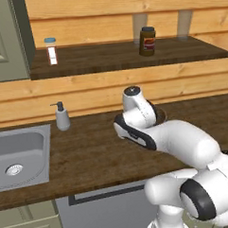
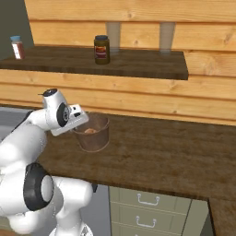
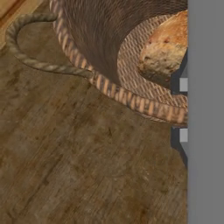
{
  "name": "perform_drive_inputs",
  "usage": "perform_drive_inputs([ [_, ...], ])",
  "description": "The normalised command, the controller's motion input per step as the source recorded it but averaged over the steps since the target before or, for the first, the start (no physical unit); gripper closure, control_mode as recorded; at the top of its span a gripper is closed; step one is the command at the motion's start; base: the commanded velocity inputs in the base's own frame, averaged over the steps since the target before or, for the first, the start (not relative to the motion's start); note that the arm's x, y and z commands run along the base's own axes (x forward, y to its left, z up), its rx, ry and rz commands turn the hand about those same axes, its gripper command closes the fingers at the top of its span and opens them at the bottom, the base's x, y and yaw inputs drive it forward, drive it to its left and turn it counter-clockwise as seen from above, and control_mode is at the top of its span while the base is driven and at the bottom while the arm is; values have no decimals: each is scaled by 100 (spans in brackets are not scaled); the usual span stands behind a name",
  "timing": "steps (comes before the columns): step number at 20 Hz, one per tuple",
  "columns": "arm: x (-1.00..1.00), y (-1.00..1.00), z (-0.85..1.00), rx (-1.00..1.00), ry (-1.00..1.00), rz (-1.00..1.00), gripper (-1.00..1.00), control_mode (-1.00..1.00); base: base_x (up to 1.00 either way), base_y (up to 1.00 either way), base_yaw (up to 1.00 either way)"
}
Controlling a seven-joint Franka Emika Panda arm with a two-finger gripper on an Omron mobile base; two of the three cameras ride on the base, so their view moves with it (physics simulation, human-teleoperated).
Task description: Open the cabinet, pick up the bread from the cabinet and place it in the basket. Then move the basket to the dining counter.
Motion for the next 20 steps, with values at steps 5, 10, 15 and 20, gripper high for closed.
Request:
perform_drive_inputs([
  [5,-62,-32,56,2,-2,13,100,-100,0,0,0],
  [10,-39,-16,65,5,5,9,100,-100,0,0,0],
  [15,-13,-10,35,22,18,1,100,-100,0,0,0],
  [20,-27,0,38,6,11,0,100,-100,0,0,0],
])
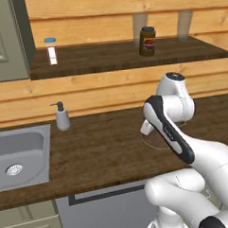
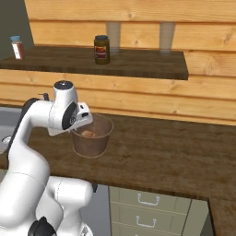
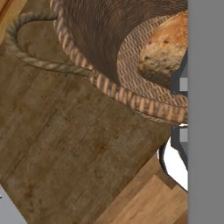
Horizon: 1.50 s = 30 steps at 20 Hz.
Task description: Open the cabinet, pick up the bread from the cabinet and place it in the basket. Then move the basket to the dining counter.
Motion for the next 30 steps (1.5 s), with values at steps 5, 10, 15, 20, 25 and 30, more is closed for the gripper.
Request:
perform_drive_inputs([
  [5,-37,0,27,-14,-2,0,100,-100,0,0,0],
  [10,-32,0,23,-15,-2,0,100,-100,0,0,0],
  [15,-14,2,21,-1,8,0,100,-100,0,0,0],
  [20,-14,5,0,1,0,0,100,-100,0,0,0],
  [25,0,0,0,0,0,0,100,-100,0,0,0],
  [30,-5,0,0,0,0,0,100,100,-18,-1,-4],
])
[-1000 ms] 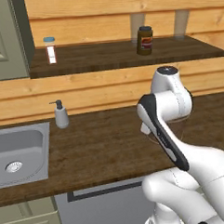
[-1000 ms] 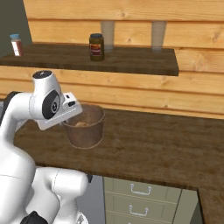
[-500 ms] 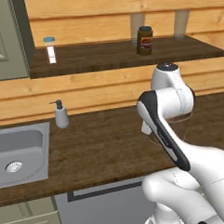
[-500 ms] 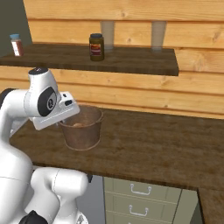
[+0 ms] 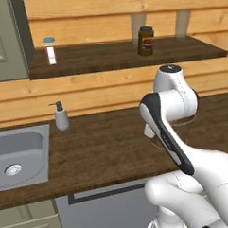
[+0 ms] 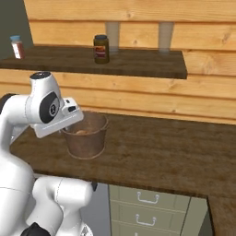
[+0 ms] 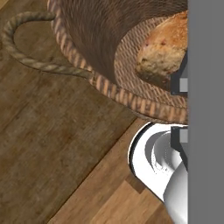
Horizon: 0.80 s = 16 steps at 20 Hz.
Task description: Open the cabinet, pick up the bread from the cabinet and place it in the basket. Then move the basket to the dining counter.
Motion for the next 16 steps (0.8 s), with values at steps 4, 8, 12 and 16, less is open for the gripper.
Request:
perform_drive_inputs([
  [4,0,0,0,0,0,0,100,100,-100,-15,-41],
  [8,0,0,0,0,0,0,100,100,-77,-10,-69],
  [12,0,0,0,0,0,0,100,100,-23,0,-86],
  [16,0,0,0,0,0,0,100,100,-10,0,-89],
])
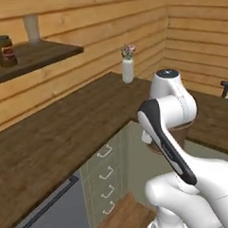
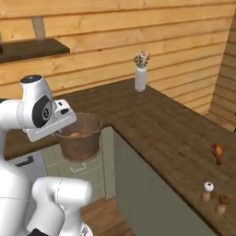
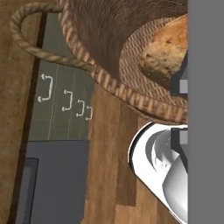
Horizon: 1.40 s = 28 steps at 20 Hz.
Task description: Open the cabinet, pick up the bread from the cabinet and place it in the basket. Then move the basket to the dining counter.
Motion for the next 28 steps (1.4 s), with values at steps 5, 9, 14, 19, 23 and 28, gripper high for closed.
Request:
perform_drive_inputs([
  [5,0,0,0,0,0,0,100,100,0,0,-96],
  [9,0,0,0,0,0,0,100,100,-13,-5,-88],
  [14,0,0,0,0,0,0,100,100,1,-39,-79],
  [19,0,0,0,0,0,0,100,100,0,-78,-22],
  [23,0,0,0,0,0,0,100,100,0,-98,23],
  [28,0,0,0,0,0,0,100,100,8,-100,15],
])
